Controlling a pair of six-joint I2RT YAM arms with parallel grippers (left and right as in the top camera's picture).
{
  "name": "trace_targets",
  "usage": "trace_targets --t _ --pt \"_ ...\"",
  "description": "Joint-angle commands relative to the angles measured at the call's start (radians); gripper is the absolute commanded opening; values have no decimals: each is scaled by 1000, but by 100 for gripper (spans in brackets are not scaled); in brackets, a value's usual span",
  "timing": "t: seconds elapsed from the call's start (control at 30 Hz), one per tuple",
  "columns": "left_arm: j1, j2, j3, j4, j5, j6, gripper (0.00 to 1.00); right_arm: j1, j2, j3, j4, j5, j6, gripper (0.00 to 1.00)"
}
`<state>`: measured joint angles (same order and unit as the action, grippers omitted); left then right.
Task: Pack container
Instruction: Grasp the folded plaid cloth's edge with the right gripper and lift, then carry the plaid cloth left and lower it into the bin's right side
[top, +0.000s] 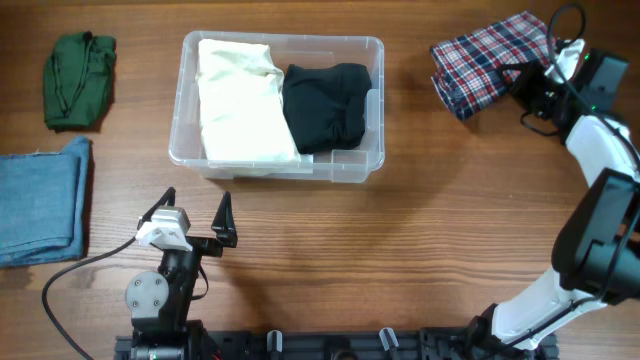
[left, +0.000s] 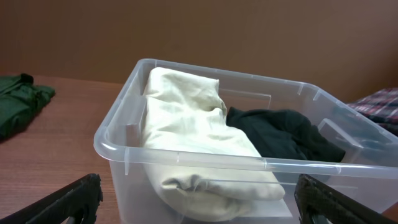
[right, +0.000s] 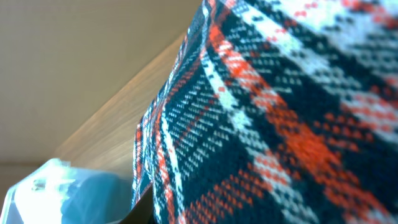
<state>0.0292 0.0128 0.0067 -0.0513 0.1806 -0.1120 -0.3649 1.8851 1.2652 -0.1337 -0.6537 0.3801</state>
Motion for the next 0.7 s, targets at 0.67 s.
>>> trace_targets --t 0.67 --pt "6 -6 -1 -9 -2 -8 100 227 -246 438 -493 -43 -380 7"
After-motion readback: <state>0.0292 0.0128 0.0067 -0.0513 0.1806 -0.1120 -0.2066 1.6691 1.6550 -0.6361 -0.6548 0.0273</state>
